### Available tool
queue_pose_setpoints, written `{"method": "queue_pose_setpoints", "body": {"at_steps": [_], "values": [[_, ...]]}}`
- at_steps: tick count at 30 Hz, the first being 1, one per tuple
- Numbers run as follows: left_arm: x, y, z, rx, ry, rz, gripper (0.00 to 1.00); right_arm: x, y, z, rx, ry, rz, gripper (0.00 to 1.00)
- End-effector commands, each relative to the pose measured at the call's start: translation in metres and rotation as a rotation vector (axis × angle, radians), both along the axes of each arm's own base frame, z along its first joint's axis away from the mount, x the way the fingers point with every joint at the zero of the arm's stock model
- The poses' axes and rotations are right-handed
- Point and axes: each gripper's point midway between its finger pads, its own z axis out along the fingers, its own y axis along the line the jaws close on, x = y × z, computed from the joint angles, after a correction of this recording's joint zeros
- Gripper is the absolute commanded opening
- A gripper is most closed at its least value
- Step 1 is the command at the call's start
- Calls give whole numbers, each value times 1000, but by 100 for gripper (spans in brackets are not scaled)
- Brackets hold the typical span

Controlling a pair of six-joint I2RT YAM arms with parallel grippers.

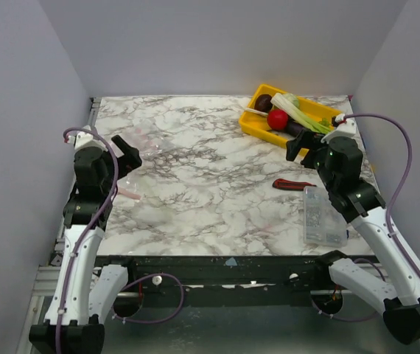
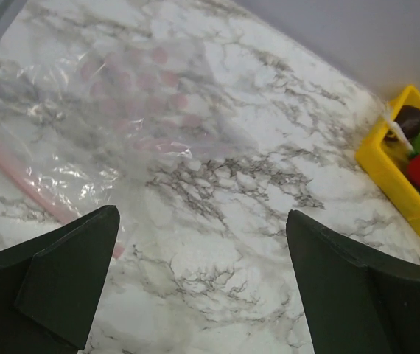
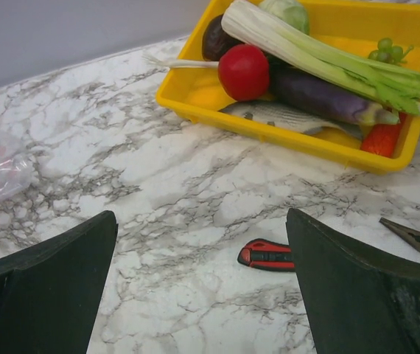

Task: Place the food in the zip-top bag and seal the zipper
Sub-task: Pick up the zipper food storage bag at the center of the board.

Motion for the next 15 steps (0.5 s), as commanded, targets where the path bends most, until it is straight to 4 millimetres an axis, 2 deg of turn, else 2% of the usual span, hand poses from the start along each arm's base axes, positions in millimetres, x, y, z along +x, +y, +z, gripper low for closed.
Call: {"method": "queue_pose_setpoints", "body": {"at_steps": [1, 4, 6, 10, 12, 15], "values": [[6, 18, -61, -126, 210, 135, 99, -2, -1, -21, -4, 66, -13, 100], [15, 16, -82, -257, 262, 112, 99, -4, 2, -33, 9, 98, -3, 100], [20, 25, -95, -353, 282, 127, 98, -7, 11, -41, 25, 121, 42, 100], [27, 63, -110, -420, 301, 252, 99, -14, 33, -49, 70, 165, 155, 100], [28, 86, -120, -454, 297, 343, 99, -17, 36, -54, 95, 178, 163, 100], [32, 105, -126, -514, 278, 418, 98, -18, 40, -56, 113, 183, 181, 100]]}}
